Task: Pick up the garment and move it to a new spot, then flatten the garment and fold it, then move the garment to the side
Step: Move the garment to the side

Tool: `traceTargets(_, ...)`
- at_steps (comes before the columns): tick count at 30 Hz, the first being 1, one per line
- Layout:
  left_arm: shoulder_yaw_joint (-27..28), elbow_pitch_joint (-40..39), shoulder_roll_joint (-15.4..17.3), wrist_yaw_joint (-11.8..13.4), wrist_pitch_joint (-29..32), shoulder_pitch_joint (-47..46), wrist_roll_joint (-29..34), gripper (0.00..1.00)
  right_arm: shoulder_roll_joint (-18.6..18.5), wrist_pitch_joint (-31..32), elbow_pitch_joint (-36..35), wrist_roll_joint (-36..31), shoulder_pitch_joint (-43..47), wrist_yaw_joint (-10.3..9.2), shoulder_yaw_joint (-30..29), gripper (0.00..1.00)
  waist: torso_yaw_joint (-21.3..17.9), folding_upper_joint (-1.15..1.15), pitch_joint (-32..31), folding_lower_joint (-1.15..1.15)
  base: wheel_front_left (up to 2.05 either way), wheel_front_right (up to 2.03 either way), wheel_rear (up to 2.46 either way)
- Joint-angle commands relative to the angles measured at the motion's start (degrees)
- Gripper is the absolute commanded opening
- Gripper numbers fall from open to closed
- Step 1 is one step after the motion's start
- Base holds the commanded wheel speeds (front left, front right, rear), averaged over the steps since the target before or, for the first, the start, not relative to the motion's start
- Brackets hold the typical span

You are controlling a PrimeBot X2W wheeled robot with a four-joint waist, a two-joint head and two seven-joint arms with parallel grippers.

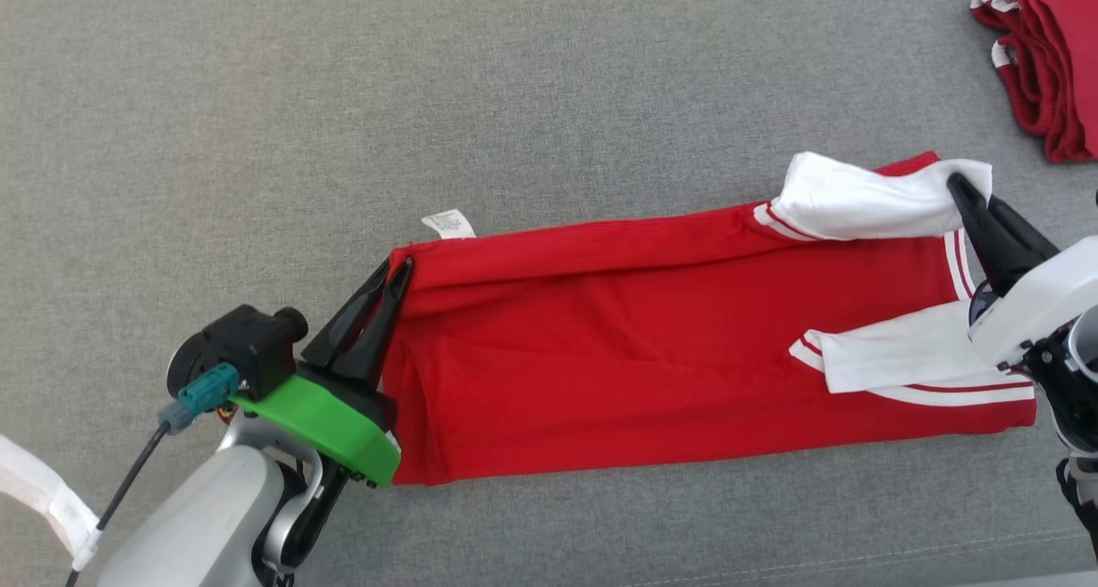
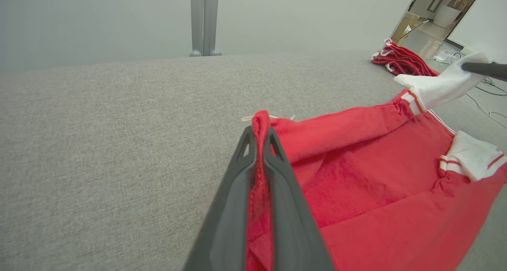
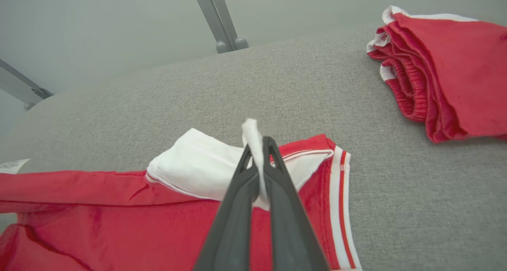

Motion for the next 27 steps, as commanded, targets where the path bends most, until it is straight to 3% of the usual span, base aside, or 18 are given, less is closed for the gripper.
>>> traceTargets(1,0.3,-0.3,0.1,0.4,-0.6,1.0,-0.3,0.00,0.2,-0.5,-0.2,0.2,1.1,-0.01,-0.4,0.00,0.0,0.00,-0.3,0.00,0.00,0.00,0.00)
traceTargets(24,0.1,1.6,-1.8,-0.9,-2.7,7.1,1.1,0.00,1.4,0.3,1.0,1.0,6.5,-0.01,-0.5,0.00,-0.5,0.00,-2.1,0.00,0.00,0.00,0.00)
traceTargets(26,-0.2,1.8,-1.6,-0.7,-2.8,7.9,1.9,0.31,1.2,0.9,1.4,0.7,6.8,-0.01,-0.1,0.00,-0.6,0.00,-2.2,0.00,0.00,0.00,0.00)
traceTargets(27,-0.4,2.1,-1.5,-0.7,-2.8,8.4,2.2,0.36,1.2,1.3,2.0,0.5,7.2,-0.01,-0.4,0.00,-0.7,0.00,-2.3,0.00,0.00,0.00,0.00)
